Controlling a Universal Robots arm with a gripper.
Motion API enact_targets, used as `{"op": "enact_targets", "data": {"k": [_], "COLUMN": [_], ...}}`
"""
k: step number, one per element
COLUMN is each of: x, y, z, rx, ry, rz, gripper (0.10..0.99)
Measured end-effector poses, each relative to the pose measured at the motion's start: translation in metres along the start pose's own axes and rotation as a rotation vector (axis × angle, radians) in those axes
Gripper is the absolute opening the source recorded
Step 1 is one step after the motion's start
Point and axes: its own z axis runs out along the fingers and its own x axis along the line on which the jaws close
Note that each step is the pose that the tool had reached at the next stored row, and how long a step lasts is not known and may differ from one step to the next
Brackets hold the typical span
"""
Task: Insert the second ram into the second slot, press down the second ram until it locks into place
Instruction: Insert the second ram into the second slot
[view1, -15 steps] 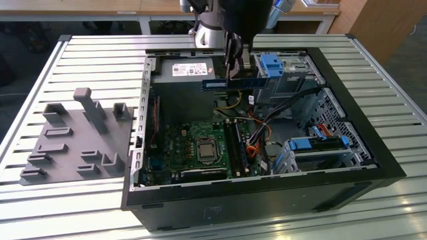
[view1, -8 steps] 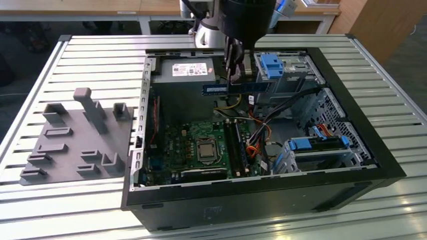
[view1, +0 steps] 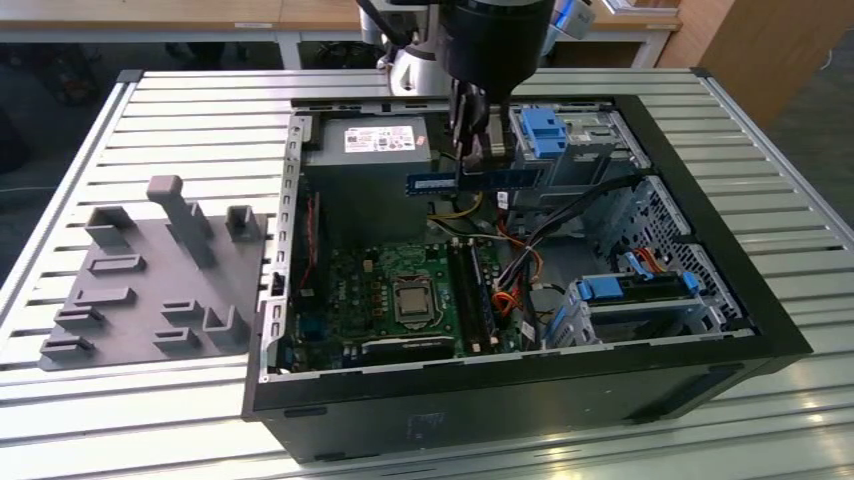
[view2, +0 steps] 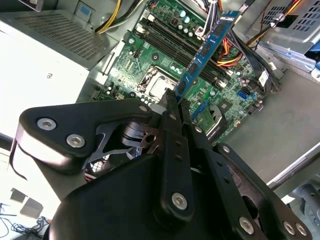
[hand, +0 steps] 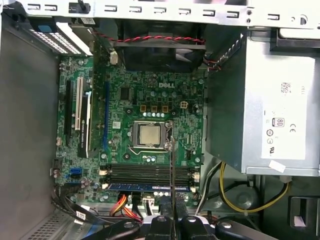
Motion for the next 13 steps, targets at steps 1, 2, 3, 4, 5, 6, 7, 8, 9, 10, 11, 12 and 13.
{"op": "enact_targets", "data": {"k": [1, 2, 3, 4, 5, 6, 7, 8, 9, 10, 11, 12, 13], "x": [0.0005, 0.0009, 0.0014, 0.0020, 0.0027, 0.0035, 0.0043, 0.0052, 0.0061, 0.0070, 0.0079, 0.0087, 0.0094], "y": [0.0000, 0.0000, 0.0000, 0.0000, 0.0001, 0.0001, 0.0001, 0.0001, 0.0002, 0.0002, 0.0002, 0.0003, 0.0003], "z": [0.0003, 0.0005, 0.0007, 0.0009, 0.0011, 0.0013, 0.0014, 0.0016, 0.0017, 0.0019, 0.0019, 0.0020, 0.0020], "rx": [0.000, 0.000, 0.000, 0.000, 0.000, 0.000, 0.000, 0.000, 0.000, 0.000, 0.000, 0.000, 0.000], "ry": [-0.0001, 0.0000, 0.0000, -0.0001, 0.0000, 0.0000, -0.0001, -0.0001, -0.0001, -0.0002, 0.0000, 0.0000, 0.0000], "rz": [0.000, 0.000, 0.000, 0.000, 0.000, 0.000, 0.000, 0.000, 0.000, 0.000, 0.000, 0.000, 0.000], "gripper": [0.137, 0.137, 0.137, 0.137, 0.137, 0.137, 0.137, 0.137, 0.137, 0.137, 0.137, 0.137, 0.137]}}
